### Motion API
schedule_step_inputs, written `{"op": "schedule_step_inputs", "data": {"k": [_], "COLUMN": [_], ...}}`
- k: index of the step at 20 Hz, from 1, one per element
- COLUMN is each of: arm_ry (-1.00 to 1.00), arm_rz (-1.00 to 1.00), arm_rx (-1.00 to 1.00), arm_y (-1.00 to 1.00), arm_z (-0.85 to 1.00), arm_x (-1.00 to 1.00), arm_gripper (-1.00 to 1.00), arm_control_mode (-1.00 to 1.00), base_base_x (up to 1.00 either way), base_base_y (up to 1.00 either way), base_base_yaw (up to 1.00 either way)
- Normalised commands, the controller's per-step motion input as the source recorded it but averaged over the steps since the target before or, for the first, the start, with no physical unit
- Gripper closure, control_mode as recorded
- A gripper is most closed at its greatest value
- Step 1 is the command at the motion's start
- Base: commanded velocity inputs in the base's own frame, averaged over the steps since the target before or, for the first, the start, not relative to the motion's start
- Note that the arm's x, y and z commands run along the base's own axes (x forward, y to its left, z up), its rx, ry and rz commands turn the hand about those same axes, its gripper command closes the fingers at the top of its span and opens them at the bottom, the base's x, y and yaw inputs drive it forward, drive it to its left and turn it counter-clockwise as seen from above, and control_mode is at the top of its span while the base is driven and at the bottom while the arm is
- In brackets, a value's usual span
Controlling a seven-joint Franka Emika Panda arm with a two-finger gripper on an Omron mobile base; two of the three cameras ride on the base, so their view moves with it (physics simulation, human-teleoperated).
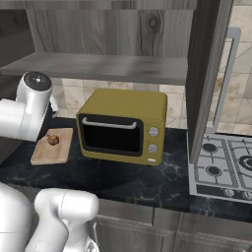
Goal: Open the cabinet, retrieve the rolling pin, and place it next to the meat on the cutting board to prepare for tenderizing.
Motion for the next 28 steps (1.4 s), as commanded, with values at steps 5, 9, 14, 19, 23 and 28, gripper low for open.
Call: {"op": "schedule_step_inputs", "data": {"k": [5,9,14,19,23,28], "arm_ry": [0.00,0.00,-0.03,-0.09,-0.15,-0.13], "arm_rz": [0.37,0.32,0.16,0.05,0.00,0.00], "arm_rx": [-0.13,-0.13,-0.11,-0.08,-0.02,0.00], "arm_y": [0.09,0.18,0.22,0.20,0.08,0.05], "arm_z": [-0.46,-0.51,-0.50,-0.46,-0.44,-0.40], "arm_x": [0.16,0.16,0.19,0.25,0.16,0.22], "arm_gripper": [1.00,1.00,1.00,1.00,1.00,1.00], "arm_control_mode": [-1.00,-1.00,-1.00,-1.00,-1.00,-1.00], "base_base_x": [0.00,0.00,0.00,0.00,0.00,0.00], "base_base_y": [0.00,0.00,0.00,0.00,0.00,0.00], "base_base_yaw": [0.00,0.00,0.00,0.00,0.00,0.00]}}
